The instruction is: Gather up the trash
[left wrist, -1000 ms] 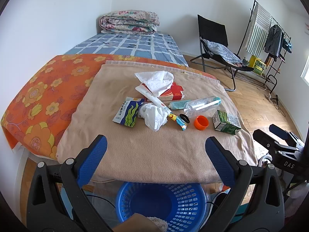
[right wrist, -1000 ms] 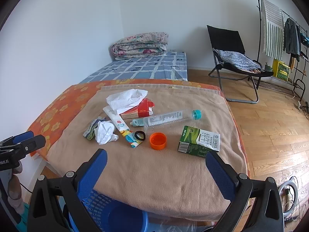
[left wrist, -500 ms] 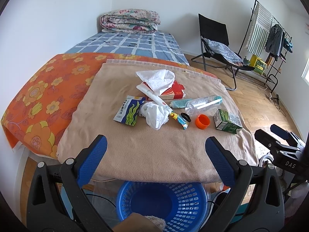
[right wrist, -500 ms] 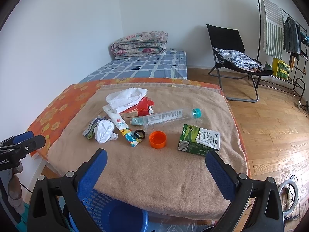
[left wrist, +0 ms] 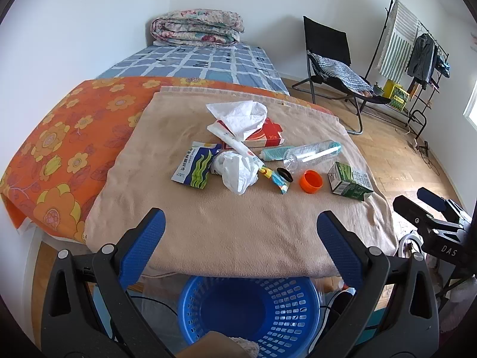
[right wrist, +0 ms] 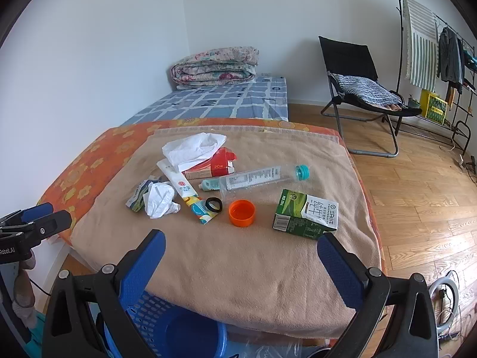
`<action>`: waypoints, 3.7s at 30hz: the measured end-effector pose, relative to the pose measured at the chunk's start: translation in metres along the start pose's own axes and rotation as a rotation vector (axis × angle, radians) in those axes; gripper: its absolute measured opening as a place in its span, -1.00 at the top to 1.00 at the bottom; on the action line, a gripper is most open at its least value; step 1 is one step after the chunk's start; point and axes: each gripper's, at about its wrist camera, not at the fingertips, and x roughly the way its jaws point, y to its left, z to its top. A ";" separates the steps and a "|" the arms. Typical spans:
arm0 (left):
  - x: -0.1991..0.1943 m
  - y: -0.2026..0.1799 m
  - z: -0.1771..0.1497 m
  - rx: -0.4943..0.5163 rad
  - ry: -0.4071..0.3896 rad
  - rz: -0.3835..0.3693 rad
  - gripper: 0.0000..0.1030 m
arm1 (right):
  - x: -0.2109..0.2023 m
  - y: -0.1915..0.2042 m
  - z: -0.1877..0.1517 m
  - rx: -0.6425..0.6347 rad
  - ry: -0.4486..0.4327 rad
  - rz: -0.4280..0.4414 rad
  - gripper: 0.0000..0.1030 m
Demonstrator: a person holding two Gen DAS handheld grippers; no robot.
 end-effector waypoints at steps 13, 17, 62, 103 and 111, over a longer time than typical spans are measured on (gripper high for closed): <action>0.014 0.013 0.009 -0.024 0.049 0.027 -1.00 | 0.003 -0.009 -0.007 -0.005 0.025 -0.030 -0.99; 0.021 0.016 0.012 -0.030 0.081 0.022 -1.00 | 0.005 -0.017 -0.009 0.012 0.024 -0.020 -0.99; 0.176 0.001 0.069 -0.042 0.317 -0.019 -0.18 | 0.175 -0.127 0.065 0.087 0.281 0.124 -0.72; 0.166 0.025 0.064 -0.056 0.313 -0.063 0.69 | 0.218 -0.091 0.014 -0.141 0.528 0.039 -0.49; 0.136 0.020 0.063 -0.028 0.276 -0.093 0.69 | 0.191 -0.091 0.011 -0.107 0.479 0.060 -0.29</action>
